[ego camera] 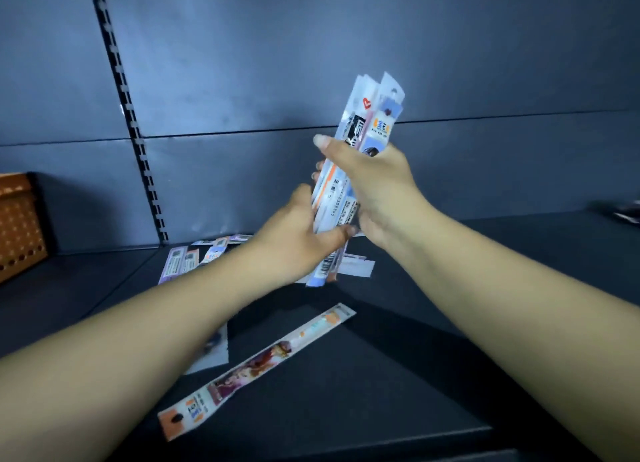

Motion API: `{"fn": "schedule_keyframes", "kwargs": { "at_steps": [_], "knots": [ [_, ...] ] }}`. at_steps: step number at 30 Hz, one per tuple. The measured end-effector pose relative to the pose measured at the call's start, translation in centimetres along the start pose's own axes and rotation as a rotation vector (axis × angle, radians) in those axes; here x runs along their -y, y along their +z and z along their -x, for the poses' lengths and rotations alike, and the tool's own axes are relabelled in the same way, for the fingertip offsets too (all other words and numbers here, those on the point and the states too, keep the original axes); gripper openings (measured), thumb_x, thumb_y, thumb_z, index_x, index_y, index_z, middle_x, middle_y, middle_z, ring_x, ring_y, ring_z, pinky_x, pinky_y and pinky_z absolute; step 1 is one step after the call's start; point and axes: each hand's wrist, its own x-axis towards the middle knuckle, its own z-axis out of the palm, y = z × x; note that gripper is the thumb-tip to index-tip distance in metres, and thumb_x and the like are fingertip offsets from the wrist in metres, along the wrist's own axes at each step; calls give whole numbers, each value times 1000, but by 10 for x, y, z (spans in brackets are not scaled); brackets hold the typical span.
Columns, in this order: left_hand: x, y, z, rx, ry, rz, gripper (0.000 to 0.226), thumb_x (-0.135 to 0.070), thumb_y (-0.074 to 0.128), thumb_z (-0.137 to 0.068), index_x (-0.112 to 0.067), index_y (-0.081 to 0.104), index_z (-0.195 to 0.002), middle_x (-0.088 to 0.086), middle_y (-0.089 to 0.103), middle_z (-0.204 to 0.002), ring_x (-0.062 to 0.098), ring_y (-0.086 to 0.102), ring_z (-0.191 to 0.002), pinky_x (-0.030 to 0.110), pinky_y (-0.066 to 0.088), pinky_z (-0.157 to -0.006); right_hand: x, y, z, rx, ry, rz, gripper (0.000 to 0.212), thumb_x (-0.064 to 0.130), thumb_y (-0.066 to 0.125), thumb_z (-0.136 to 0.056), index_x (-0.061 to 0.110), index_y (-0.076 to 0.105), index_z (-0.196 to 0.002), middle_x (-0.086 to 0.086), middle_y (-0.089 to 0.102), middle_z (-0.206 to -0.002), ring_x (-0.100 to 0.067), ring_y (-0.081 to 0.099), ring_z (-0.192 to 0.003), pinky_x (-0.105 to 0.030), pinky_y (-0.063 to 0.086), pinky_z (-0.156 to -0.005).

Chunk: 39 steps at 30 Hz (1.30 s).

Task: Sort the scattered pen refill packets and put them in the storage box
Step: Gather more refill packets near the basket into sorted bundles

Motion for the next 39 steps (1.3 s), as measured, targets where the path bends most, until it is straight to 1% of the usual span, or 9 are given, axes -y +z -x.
{"fn": "schedule_keyframes", "kwargs": {
  "at_steps": [3,6,10,17,21,25,30,33,39],
  "knots": [
    [-33,21,-4,114,18,141,46,-31,62,-83,-12,43,-120,3,60,-116,16,58,-110,36,46,-96,23,-42,4,110,14,18,16,21,68,-79,16,54,-72,0,58,-62,-13,59,-57,-27,55,-60],
    [-74,59,-6,220,-55,490,41,-18,57,-85,-16,43,-124,1,62,-116,15,62,-106,34,53,-87,44,-103,2,203,36,132,13,29,65,-80,19,58,-74,5,66,-64,-14,65,-67,-33,55,-80],
    [-125,147,-25,313,-156,642,47,-21,59,-83,-15,39,-125,7,64,-114,20,66,-99,41,55,-83,64,-207,-2,175,47,241,11,26,62,-83,19,58,-75,9,66,-51,-7,65,-52,-23,56,-64],
    [-198,283,-77,314,-250,640,21,-16,61,-84,-13,62,-104,4,70,-93,16,68,-80,30,57,-75,78,-366,-25,63,157,305,8,29,59,-86,21,58,-83,3,67,-75,-12,66,-70,-25,56,-70],
    [-207,318,-104,257,-263,632,15,-15,63,-83,-14,66,-97,4,72,-90,16,70,-75,31,58,-71,83,-419,-52,164,183,588,28,49,51,-85,22,58,-89,5,67,-83,-15,63,-82,-32,49,-83],
    [-206,345,-128,168,-312,606,8,-16,59,-86,-22,61,-90,-5,68,-87,11,66,-75,25,56,-67,95,-485,-81,-12,186,775,53,61,41,-83,17,52,-112,2,57,-90,-14,55,-83,-34,47,-84],
    [-200,377,-149,81,-378,474,23,-22,61,-85,-18,59,-107,0,68,-106,19,66,-93,37,52,-88,92,-552,-79,139,476,1184,83,73,37,-75,21,36,-139,-1,35,-148,-21,35,-133,-43,22,-113],
    [-198,390,-155,81,-387,373,34,-32,62,-82,-19,58,-113,-1,67,-110,20,65,-97,39,51,-90,85,-560,-79,218,703,1252,78,71,25,-81,24,31,-142,2,25,-153,-21,24,-140,-40,15,-115],
    [-196,395,-156,134,-421,225,47,-54,60,-69,-26,60,-107,-1,69,-104,28,65,-94,38,52,-83,57,-555,-78,159,693,1309,66,61,23,-90,22,25,-144,-4,32,-150,-27,32,-136,-36,23,-110]
  ]
}}
